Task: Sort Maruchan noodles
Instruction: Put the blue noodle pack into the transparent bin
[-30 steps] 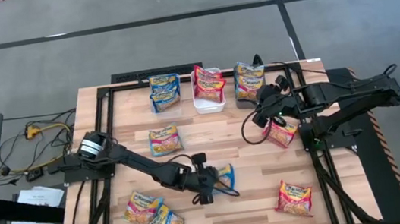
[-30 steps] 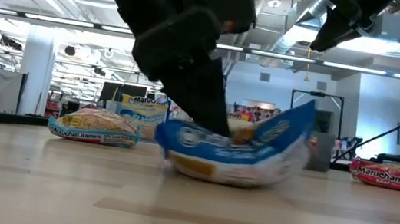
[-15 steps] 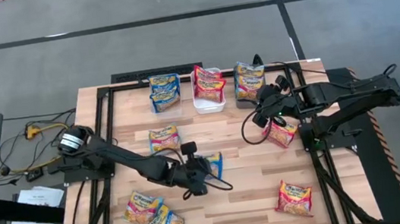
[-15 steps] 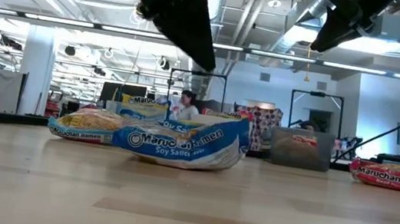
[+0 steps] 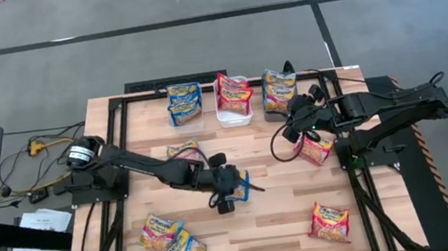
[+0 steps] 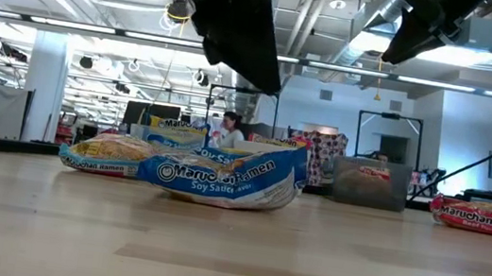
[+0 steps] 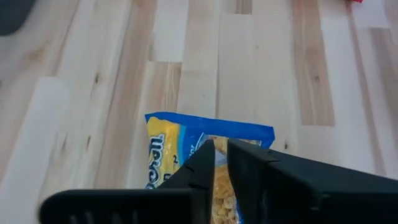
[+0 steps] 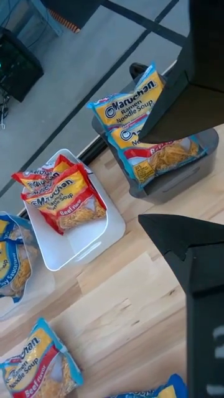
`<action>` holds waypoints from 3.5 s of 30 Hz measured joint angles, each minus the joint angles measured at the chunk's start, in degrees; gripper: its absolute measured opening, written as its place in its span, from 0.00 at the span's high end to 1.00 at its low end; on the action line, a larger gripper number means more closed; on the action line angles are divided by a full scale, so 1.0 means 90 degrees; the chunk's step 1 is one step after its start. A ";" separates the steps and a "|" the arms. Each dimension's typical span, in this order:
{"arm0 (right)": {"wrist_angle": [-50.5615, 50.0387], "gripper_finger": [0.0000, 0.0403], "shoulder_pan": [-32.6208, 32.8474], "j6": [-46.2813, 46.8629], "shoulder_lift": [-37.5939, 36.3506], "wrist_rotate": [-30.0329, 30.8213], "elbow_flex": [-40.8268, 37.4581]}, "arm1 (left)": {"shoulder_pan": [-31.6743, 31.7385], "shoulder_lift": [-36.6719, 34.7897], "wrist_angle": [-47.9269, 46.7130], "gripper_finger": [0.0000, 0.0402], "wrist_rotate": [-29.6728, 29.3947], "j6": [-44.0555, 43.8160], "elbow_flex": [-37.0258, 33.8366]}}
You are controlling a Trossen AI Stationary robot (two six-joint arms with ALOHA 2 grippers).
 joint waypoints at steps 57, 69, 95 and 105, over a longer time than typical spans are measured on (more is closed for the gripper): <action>-0.0383 0.45 -0.0227 -0.0046 0.0714 -0.0015 0.0004 | 0.0816 0.0967 -0.0169 0.63 0.2039 0.0367 -0.0052; -0.0415 0.45 -0.0250 -0.0048 0.0704 -0.0015 -0.0002 | 0.0720 0.1508 -0.0396 0.63 0.1006 0.0211 -0.0020; -0.0406 0.45 -0.0252 -0.0046 0.0704 0.0014 -0.0002 | 0.0341 0.1324 -0.1155 1.00 -0.0122 0.0672 0.0355; -0.0401 0.45 -0.0253 -0.0046 0.0704 0.0019 -0.0002 | 0.0091 0.0899 -0.1493 1.00 -0.1027 0.0455 0.0372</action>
